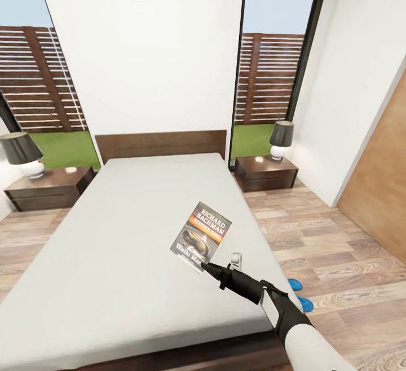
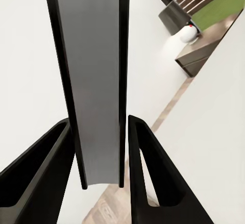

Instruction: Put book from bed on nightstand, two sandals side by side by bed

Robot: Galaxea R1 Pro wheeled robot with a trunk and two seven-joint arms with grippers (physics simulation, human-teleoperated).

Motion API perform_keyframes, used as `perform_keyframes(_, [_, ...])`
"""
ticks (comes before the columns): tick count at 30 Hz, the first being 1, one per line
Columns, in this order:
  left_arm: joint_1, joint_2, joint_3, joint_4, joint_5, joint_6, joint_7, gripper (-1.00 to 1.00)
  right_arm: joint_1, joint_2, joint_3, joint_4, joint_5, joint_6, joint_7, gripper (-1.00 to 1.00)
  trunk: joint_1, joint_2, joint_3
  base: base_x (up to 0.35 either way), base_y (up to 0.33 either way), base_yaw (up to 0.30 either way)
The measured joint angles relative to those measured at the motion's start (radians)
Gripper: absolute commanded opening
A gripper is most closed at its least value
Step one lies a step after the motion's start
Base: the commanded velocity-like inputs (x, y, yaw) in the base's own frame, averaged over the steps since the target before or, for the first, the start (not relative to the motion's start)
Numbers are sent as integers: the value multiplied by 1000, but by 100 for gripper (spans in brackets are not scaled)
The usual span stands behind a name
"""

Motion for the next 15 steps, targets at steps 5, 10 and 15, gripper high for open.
perform_keyframes(5, [0, -2, 0, 0, 0, -3, 0, 100, 0, 0, 0, 1, 0, 0, 0, -100, 0, 0, 8, 0, 0, 0])
perform_keyframes(10, [0, -3, 0, 0, 0, -4, 0, 100, 0, 0, 0, 1, 0, 0, 0, -100, 0, 0, 16, 0, 0, 0])
perform_keyframes(15, [0, -4, 1, -1, 0, -5, 0, 100, 0, 0, 0, 1, 0, 0, 0, -100, 0, 0, 24, 0, 0, 0])
